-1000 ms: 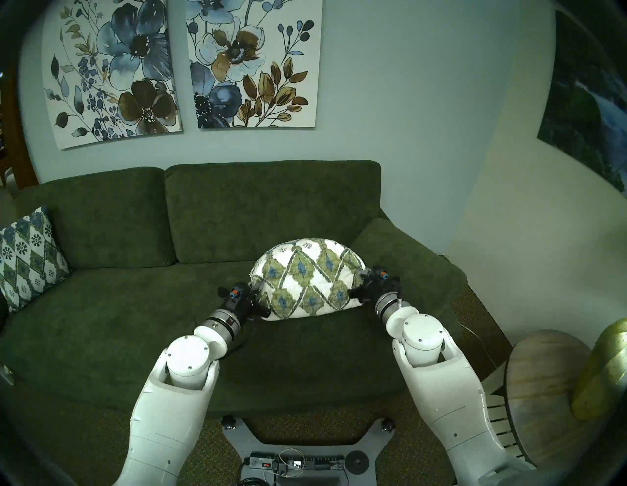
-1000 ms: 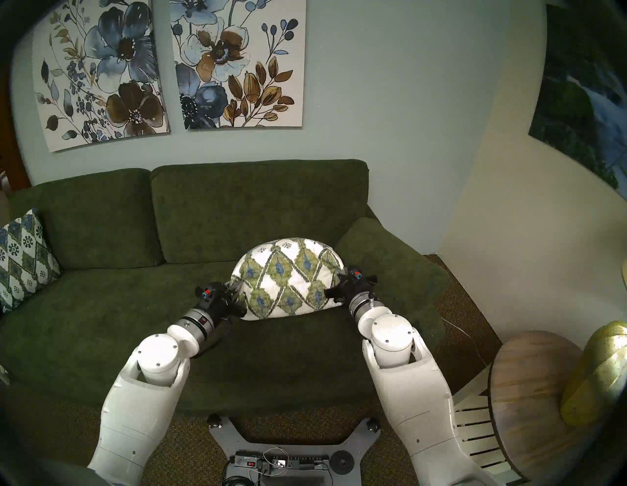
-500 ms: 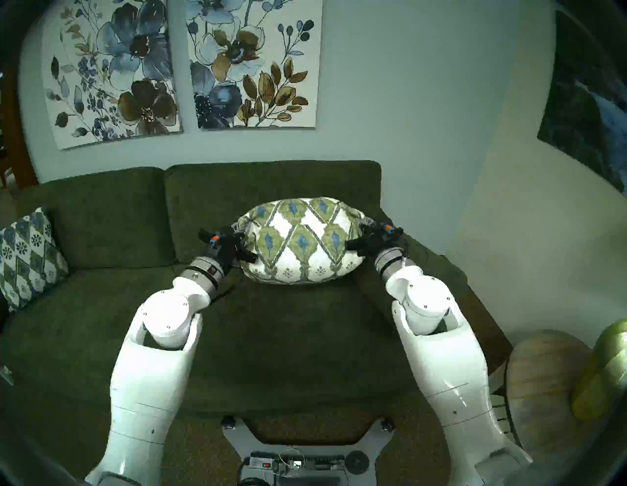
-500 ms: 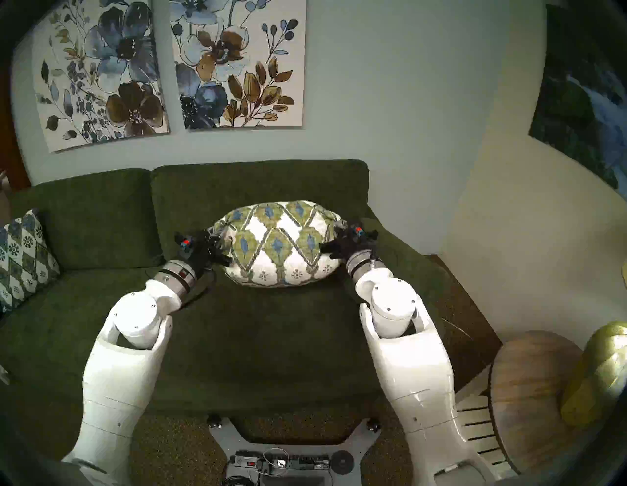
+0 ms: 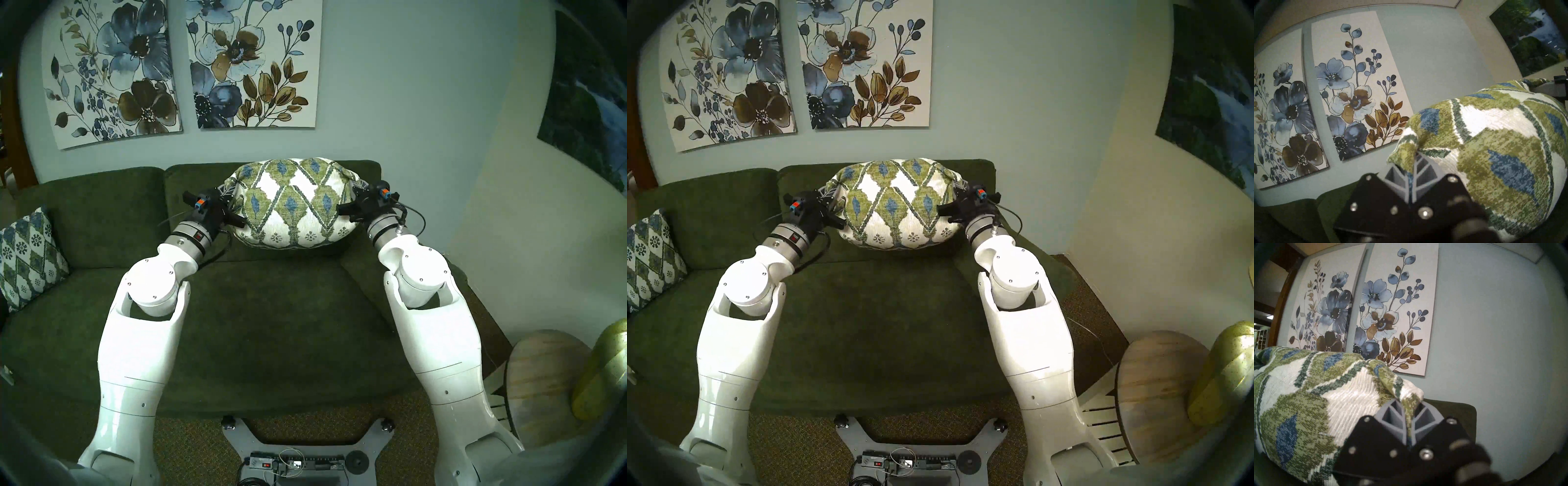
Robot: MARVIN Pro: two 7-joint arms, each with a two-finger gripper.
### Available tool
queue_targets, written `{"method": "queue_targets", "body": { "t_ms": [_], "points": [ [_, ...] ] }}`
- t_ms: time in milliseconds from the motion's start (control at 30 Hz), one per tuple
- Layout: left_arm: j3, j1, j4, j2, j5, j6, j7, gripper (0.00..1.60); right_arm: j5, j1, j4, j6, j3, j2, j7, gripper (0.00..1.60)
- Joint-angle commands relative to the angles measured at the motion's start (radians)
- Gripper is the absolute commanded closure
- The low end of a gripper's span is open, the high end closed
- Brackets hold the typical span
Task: Fluff a cushion
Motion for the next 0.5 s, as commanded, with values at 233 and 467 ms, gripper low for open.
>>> {"method": "queue_targets", "body": {
  "t_ms": [233, 467],
  "points": [
    [0.041, -0.085, 0.245, -0.047, 0.006, 0.075, 0.047, 1.60, -0.032, 0.029, 0.241, 0.046, -0.067, -0.050, -0.042, 1.60],
    [0.101, 0.022, 0.440, -0.104, -0.001, 0.132, 0.058, 1.60, -0.036, -0.040, 0.440, 0.093, -0.025, 0.004, -0.060, 1.60]
  ]
}}
